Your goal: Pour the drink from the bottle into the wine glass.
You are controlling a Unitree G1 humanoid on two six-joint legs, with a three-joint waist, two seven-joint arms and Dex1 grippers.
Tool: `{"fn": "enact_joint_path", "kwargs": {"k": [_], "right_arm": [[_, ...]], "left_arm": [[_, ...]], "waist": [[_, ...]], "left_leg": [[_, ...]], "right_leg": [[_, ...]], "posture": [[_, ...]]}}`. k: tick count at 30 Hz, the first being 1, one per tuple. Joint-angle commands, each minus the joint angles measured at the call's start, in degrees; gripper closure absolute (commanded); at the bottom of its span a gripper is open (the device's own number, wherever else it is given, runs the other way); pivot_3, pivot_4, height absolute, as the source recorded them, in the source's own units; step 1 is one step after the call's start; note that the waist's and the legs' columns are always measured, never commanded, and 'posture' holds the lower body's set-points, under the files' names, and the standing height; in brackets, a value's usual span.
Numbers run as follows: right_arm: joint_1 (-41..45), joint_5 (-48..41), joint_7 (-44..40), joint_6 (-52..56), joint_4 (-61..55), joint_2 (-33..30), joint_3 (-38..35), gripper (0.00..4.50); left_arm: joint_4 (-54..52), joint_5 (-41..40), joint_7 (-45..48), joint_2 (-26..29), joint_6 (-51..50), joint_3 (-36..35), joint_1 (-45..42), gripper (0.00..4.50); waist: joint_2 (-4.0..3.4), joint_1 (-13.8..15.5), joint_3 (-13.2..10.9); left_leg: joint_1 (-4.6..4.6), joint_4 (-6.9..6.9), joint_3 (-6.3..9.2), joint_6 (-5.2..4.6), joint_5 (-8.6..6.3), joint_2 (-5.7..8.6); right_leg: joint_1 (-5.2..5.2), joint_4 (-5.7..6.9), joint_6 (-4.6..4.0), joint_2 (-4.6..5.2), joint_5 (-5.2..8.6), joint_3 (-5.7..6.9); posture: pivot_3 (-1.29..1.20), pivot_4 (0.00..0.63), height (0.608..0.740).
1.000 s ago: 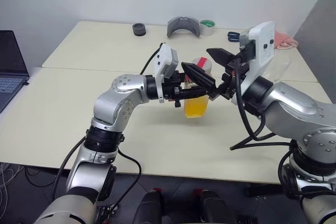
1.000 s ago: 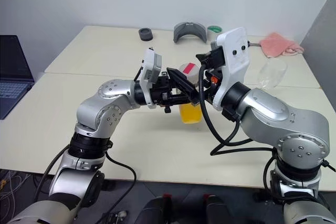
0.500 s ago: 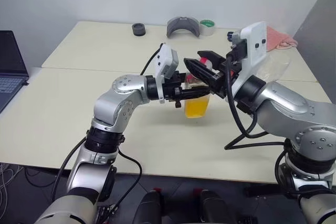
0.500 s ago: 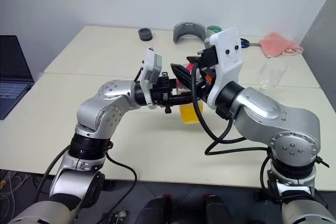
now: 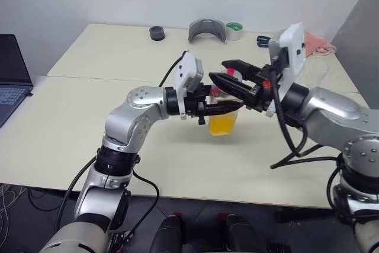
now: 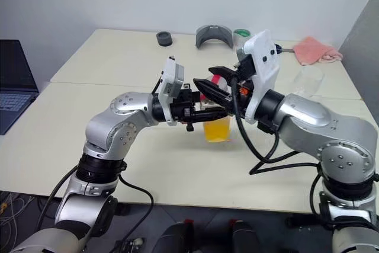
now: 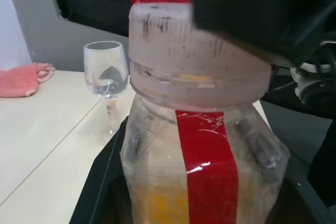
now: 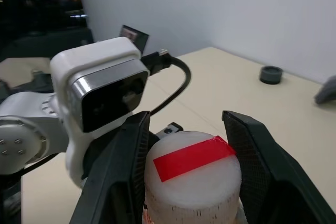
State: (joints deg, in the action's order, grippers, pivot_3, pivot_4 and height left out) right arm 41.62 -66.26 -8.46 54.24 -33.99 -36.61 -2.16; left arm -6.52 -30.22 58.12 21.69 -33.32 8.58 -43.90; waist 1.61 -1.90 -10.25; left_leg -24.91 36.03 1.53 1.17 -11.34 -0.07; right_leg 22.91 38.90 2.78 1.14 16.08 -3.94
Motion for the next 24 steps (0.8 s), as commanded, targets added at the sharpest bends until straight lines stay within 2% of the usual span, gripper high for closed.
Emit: {"fn": "enact_joint_path", "kwargs": {"k": [1, 7, 12, 17, 24], "right_arm": [[-0.5, 3.9, -13.8, -4.9, 3.8, -3.9, -2.7, 2.63], [4.3, 13.7, -37.3, -13.7, 14.6, -7.3, 3.7, 2.63], [8.0, 19.4, -47.8, -18.5, 21.7, -5.7, 7.7, 2.63], [9.8, 24.9, -54.6, -22.9, 25.7, -4.3, 10.6, 2.63], [10.4, 27.4, -58.2, -22.5, 27.6, -4.3, 10.3, 2.63]], "left_arm": [[-2.4, -1.8, 0.0, 0.7, 0.1, -2.5, -0.6, 2.58], [-4.6, -3.4, 0.0, 1.2, -1.7, -3.0, 0.0, 2.58], [-5.4, -4.5, -0.1, 1.7, -2.5, -3.5, 0.3, 2.58], [-5.8, -4.8, -0.4, 2.1, -2.9, -3.8, 0.4, 2.58], [-4.9, -4.3, -0.3, 1.9, -2.3, -3.8, 0.1, 2.58]], "waist": [[0.00, -0.1, 0.0], [0.00, -0.1, 0.0], [0.00, -0.1, 0.0], [0.00, 0.0, 0.0], [0.00, 0.1, 0.0]], "left_leg": [[0.00, 0.00, 0.00, 0.00, 0.00, -0.01], [0.01, 0.01, -0.02, 0.00, 0.00, -0.04], [0.01, 0.01, -0.01, 0.00, 0.00, -0.07], [0.01, 0.02, 0.01, 0.01, 0.00, -0.07], [0.01, 0.03, 0.02, 0.01, 0.00, -0.06]], "right_leg": [[0.00, 0.00, 0.00, -0.01, 0.00, 0.00], [0.00, 0.00, 0.00, -0.04, 0.00, 0.01], [0.00, 0.01, 0.00, -0.06, 0.00, 0.01], [0.00, 0.02, -0.01, -0.05, -0.01, 0.02], [0.01, 0.02, -0.01, -0.01, -0.01, 0.03]], "posture": [[0.00, 0.150, 0.740], [0.00, 0.150, 0.740], [0.00, 0.150, 0.740], [0.00, 0.150, 0.740], [0.00, 0.150, 0.740]]}}
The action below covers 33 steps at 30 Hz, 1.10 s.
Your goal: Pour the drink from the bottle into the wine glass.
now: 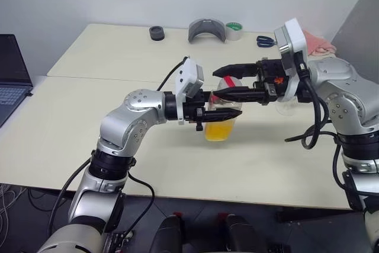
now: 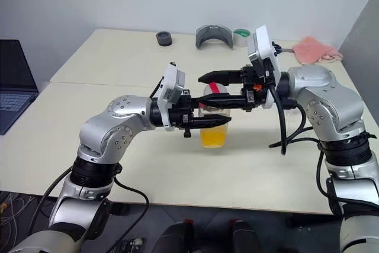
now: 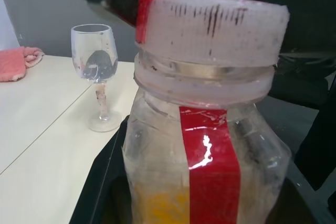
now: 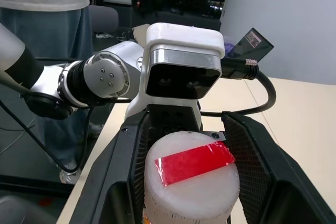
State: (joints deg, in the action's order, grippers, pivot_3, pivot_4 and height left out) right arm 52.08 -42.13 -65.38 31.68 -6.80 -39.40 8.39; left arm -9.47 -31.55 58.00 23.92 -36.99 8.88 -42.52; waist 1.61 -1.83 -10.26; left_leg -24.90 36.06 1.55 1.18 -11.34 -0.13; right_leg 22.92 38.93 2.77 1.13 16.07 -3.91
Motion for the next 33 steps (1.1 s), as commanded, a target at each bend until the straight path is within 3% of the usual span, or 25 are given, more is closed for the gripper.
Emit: {"fn": "enact_joint_path", "kwargs": {"k": [1, 8, 12, 17, 21, 25, 33], "right_arm": [[-0.1, 3.2, -1.2, 0.7, 0.2, -1.8, -0.6, 2.28], [-2.7, -1.9, 4.2, 12.0, -6.0, -5.7, -8.0, 0.02], [-5.6, -8.6, 15.0, 21.9, -13.4, -5.9, -15.3, 0.02], [-7.6, -18.0, 36.3, 30.3, -24.1, 0.2, -22.1, 0.02], [-10.2, -25.1, 51.6, 31.4, -31.2, 6.3, -22.8, 0.02], [-9.9, -23.7, 60.4, 29.8, -34.6, 10.1, -19.6, 0.02], [-8.3, -15.4, 67.3, 26.8, -33.6, 13.7, -14.4, 0.02]], "left_arm": [[-1.7, -2.9, -0.1, -0.4, 1.5, -4.1, -1.3, 2.58], [-0.6, -2.4, -0.2, -1.1, 2.0, -4.1, -1.5, 2.58], [-0.1, -2.0, -0.3, -1.6, 2.5, -4.2, -1.4, 2.58], [1.3, -1.4, -0.3, -2.0, 3.6, -4.0, -1.8, 2.58], [3.5, -0.7, -0.5, -2.9, 4.8, -3.6, -3.1, 2.58], [5.4, 0.0, -0.2, -3.9, 5.6, -3.4, -4.5, 2.58], [5.5, -0.1, 0.1, -4.4, 5.7, -3.0, -4.6, 2.58]], "waist": [[0.00, 0.0, 0.0], [0.00, 0.1, 0.0], [0.00, 0.1, 0.0], [0.00, -0.1, 0.0], [0.00, 0.0, 0.0], [0.00, 0.0, 0.0], [0.00, -0.1, 0.0]], "left_leg": [[0.00, 0.00, 0.00, 0.00, 0.00, 0.00], [0.00, 0.01, 0.01, 0.00, 0.00, 0.02], [-0.01, 0.01, 0.01, 0.00, 0.00, 0.02], [0.01, 0.00, -0.01, 0.00, 0.00, -0.02], [-0.01, 0.01, -0.02, 0.00, 0.00, 0.00], [-0.02, 0.02, -0.01, 0.00, 0.00, 0.05], [-0.01, 0.01, -0.02, 0.00, 0.00, 0.02]], "right_leg": [[0.00, 0.01, 0.00, 0.00, 0.00, 0.00], [0.00, 0.01, 0.00, 0.04, 0.00, 0.00], [-0.01, 0.01, 0.00, 0.05, 0.00, -0.01], [0.00, 0.05, 0.00, 0.01, 0.00, -0.03], [0.00, 0.05, 0.00, 0.01, 0.00, -0.05], [0.00, 0.04, 0.00, 0.04, 0.00, -0.04], [0.02, 0.05, 0.00, 0.01, 0.00, -0.04]], "posture": [[0.00, 0.150, 0.740], [0.00, 0.150, 0.740], [0.00, 0.150, 0.740], [0.00, 0.150, 0.740], [0.00, 0.150, 0.740], [0.00, 0.150, 0.740], [0.00, 0.150, 0.740]]}}
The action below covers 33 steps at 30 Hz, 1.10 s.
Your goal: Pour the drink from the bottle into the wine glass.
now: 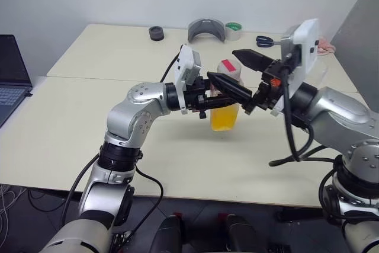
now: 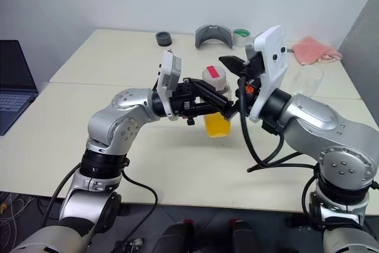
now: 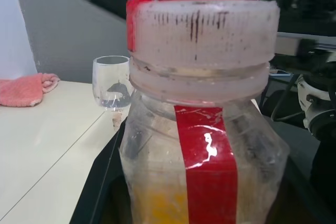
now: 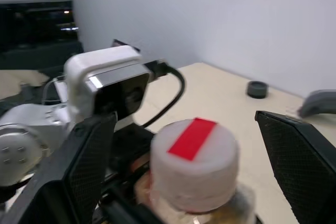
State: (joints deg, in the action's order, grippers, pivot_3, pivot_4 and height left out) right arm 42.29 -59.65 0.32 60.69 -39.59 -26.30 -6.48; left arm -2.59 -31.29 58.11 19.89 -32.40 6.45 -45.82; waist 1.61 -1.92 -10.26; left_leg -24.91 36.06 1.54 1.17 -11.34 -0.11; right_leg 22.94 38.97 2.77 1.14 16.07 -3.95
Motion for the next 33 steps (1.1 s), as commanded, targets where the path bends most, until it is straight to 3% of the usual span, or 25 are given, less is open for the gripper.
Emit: {"fn": "enact_joint_path", "kwargs": {"k": [1, 16, 33], "right_arm": [[1.4, 2.7, 2.1, -2.4, -0.8, 1.0, 0.7, 0.02], [-1.0, 4.0, 0.8, -2.3, -2.1, -1.0, -0.3, 0.02], [-2.6, -1.4, -0.2, -2.0, -2.8, -5.9, -3.1, 0.02]], "left_arm": [[-1.4, -0.4, 0.1, -0.4, 1.1, -0.5, -1.3, 2.58], [-3.5, -1.1, -0.3, -0.1, 0.1, -0.6, -0.5, 2.58], [-2.7, -0.8, -0.1, -0.1, 0.4, -0.7, -0.8, 2.58]], "waist": [[0.00, 0.0, 0.0], [0.00, 0.0, 0.0], [0.00, 0.0, 0.0]], "left_leg": [[0.00, 0.00, 0.00, 0.00, 0.00, 0.00], [0.00, -0.01, 0.00, 0.00, 0.00, 0.00], [0.00, -0.01, 0.00, 0.00, 0.00, 0.00]], "right_leg": [[0.00, 0.00, 0.00, 0.00, 0.00, 0.00], [0.00, 0.00, 0.00, 0.00, 0.00, 0.00], [0.00, 0.00, 0.00, 0.00, 0.00, 0.00]], "posture": [[0.00, 0.150, 0.740], [0.00, 0.150, 0.740], [0.00, 0.150, 0.740]]}}
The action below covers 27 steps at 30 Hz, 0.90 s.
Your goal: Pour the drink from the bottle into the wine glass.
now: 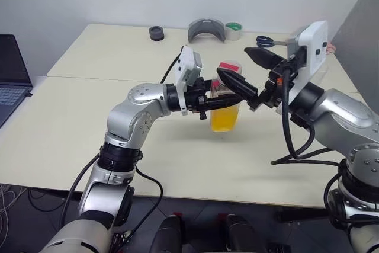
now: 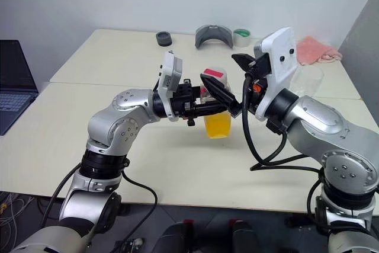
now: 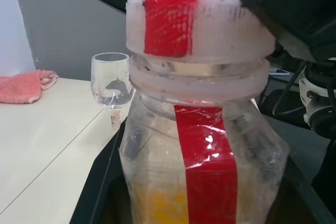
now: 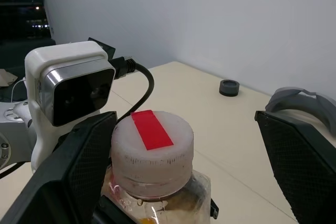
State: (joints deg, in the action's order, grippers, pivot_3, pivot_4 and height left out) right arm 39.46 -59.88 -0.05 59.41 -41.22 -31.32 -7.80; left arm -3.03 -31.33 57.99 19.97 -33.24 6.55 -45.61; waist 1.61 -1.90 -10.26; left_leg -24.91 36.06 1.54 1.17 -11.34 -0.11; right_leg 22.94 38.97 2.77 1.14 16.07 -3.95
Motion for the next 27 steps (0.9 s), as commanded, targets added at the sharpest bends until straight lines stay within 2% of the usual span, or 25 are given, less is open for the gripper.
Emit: {"fn": "enact_joint_path", "kwargs": {"k": [1, 27], "right_arm": [[0.2, -1.3, 0.2, -0.8, -1.3, -1.1, -1.8, 0.02], [-1.8, -4.2, 0.0, -2.1, -0.5, -5.6, -3.4, 0.02]], "left_arm": [[-2.2, -0.7, 0.1, -0.2, 1.2, -0.8, -1.0, 2.58], [-1.4, -0.5, 0.8, -0.1, 1.6, -0.7, -1.5, 2.58]], "waist": [[0.00, 0.0, 0.0], [0.00, 0.0, 0.0]], "left_leg": [[0.00, 0.00, 0.00, 0.00, 0.00, 0.00], [0.00, 0.00, -0.01, 0.00, 0.00, 0.00]], "right_leg": [[0.00, 0.00, 0.00, 0.00, 0.00, 0.00], [0.00, -0.01, 0.00, -0.01, 0.00, -0.01]], "posture": [[0.00, 0.150, 0.740], [0.00, 0.150, 0.740]]}}
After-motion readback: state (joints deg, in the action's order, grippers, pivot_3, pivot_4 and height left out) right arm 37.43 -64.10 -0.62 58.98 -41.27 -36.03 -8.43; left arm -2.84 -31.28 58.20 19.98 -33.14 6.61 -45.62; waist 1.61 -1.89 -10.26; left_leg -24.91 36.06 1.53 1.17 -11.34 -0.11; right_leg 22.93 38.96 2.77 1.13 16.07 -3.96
